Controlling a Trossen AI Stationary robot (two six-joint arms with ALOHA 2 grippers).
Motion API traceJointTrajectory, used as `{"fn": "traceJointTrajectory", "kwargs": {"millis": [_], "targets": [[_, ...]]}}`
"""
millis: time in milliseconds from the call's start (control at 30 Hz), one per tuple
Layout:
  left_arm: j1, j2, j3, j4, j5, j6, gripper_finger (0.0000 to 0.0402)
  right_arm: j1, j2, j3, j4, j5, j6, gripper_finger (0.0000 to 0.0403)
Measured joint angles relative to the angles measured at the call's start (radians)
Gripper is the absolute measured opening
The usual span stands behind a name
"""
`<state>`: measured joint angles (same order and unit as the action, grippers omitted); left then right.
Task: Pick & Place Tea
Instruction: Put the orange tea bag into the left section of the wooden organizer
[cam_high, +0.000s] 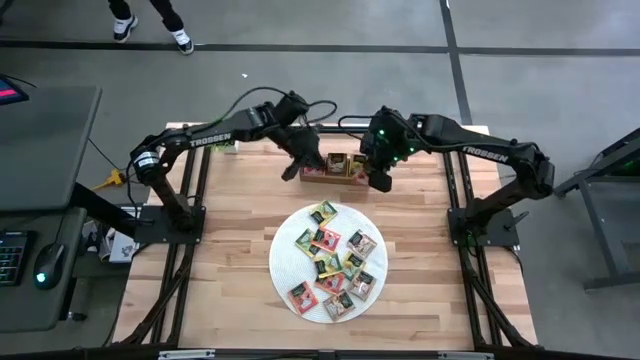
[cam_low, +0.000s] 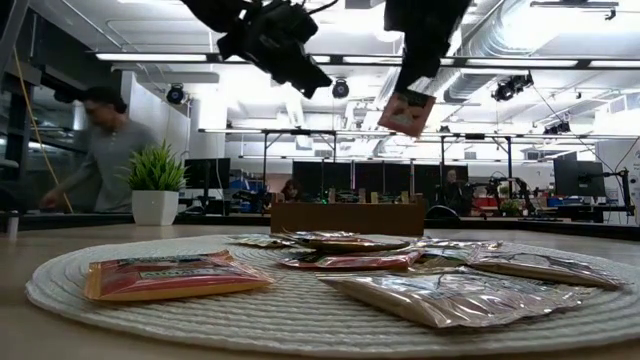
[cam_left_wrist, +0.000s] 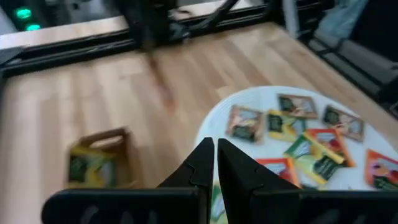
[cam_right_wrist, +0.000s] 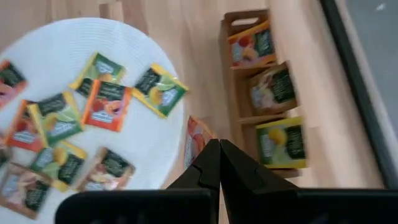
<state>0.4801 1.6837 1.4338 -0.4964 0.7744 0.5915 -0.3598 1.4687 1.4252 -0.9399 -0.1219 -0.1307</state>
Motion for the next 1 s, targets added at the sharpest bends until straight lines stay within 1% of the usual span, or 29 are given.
{"fn": "traceJointTrajectory", "kwargs": {"millis": [133,233,367,500,633,767,833,933,1000], "targets": [[-0.043,0.029,-0.002,0.015,0.001,-0.013,0.0021,0.016,0.039,0.081,-0.043,0.023,-0.052,0.0],[-0.063,0.038,0.0,0.055,-0.004,-0.051,0.0041,0.032,0.074,0.129,-0.072,0.029,-0.076,0.0],[-0.071,0.039,0.0,0.115,-0.037,-0.101,0.0096,0.056,0.105,0.159,-0.095,0.049,-0.088,0.0],[-0.076,0.039,0.0,0.14,-0.118,-0.13,0.0156,0.068,0.108,0.16,-0.095,0.054,-0.083,0.0],[-0.075,0.039,0.0,0.148,-0.157,-0.192,0.0197,0.075,0.108,0.16,-0.092,0.064,-0.08,0.0],[-0.088,0.054,0.0,0.187,-0.163,-0.236,0.0213,0.083,0.108,0.16,-0.072,0.069,-0.08,0.0],[-0.101,0.075,0.0,0.215,-0.162,-0.262,0.0213,0.087,0.108,0.16,-0.054,0.071,-0.08,0.0],[-0.121,0.075,-0.002,0.242,-0.164,-0.285,0.0213,0.089,0.108,0.16,-0.04,0.071,-0.08,0.0],[-0.136,0.084,0.003,0.27,-0.193,-0.284,0.0213,0.088,0.108,0.16,-0.041,0.071,-0.08,0.0]]}}
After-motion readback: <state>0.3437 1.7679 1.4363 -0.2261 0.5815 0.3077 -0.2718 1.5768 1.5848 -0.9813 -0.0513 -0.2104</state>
